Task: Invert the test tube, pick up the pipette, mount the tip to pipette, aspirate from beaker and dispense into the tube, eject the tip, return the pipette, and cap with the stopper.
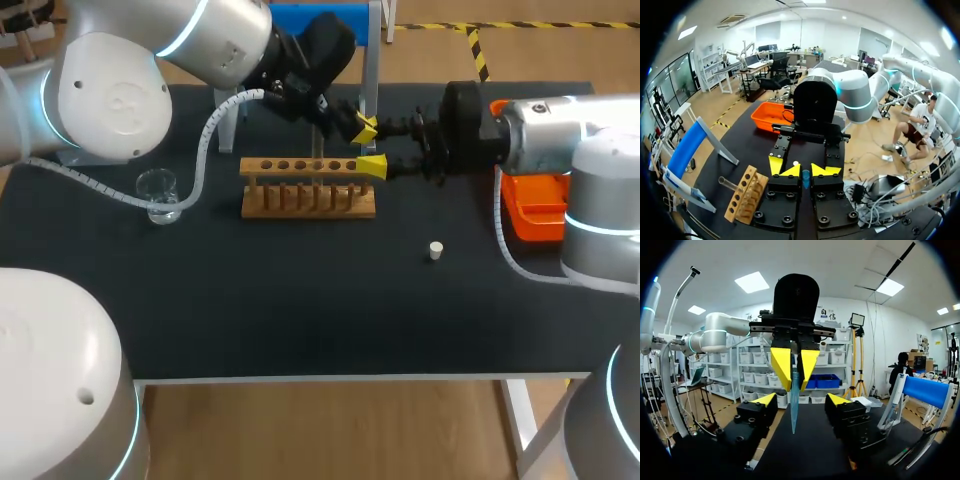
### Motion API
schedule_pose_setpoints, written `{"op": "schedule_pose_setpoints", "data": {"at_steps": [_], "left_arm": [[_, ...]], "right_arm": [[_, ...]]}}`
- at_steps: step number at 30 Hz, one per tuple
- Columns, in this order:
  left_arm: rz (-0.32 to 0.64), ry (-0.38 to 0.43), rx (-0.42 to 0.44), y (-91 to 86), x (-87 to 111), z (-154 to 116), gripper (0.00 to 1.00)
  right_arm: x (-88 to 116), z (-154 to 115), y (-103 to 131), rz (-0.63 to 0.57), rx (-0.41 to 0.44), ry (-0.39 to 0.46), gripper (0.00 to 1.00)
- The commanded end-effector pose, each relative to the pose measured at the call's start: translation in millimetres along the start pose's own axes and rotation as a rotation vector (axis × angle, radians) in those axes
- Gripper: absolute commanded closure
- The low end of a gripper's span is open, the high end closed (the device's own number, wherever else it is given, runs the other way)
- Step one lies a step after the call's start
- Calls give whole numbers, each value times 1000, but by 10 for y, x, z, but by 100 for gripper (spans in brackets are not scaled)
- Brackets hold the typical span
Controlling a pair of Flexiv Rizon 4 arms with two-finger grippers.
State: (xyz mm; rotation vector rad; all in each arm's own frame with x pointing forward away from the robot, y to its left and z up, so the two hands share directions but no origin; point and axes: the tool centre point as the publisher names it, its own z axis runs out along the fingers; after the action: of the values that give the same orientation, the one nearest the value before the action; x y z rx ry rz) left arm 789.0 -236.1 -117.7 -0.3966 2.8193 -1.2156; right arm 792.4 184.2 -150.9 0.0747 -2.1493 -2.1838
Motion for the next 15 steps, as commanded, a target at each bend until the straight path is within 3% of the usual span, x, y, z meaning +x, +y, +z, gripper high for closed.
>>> {"op": "schedule_pose_setpoints", "data": {"at_steps": [1,11,15], "left_arm": [[-1,1,-5,-6,0,-14,100],[-1,1,-5,-6,0,-14,100],[-1,1,-5,-6,0,-14,100]], "right_arm": [[21,5,-5,-1,-2,4,53],[50,42,2,1,-6,13,56],[62,48,11,0,-7,18,68]]}}
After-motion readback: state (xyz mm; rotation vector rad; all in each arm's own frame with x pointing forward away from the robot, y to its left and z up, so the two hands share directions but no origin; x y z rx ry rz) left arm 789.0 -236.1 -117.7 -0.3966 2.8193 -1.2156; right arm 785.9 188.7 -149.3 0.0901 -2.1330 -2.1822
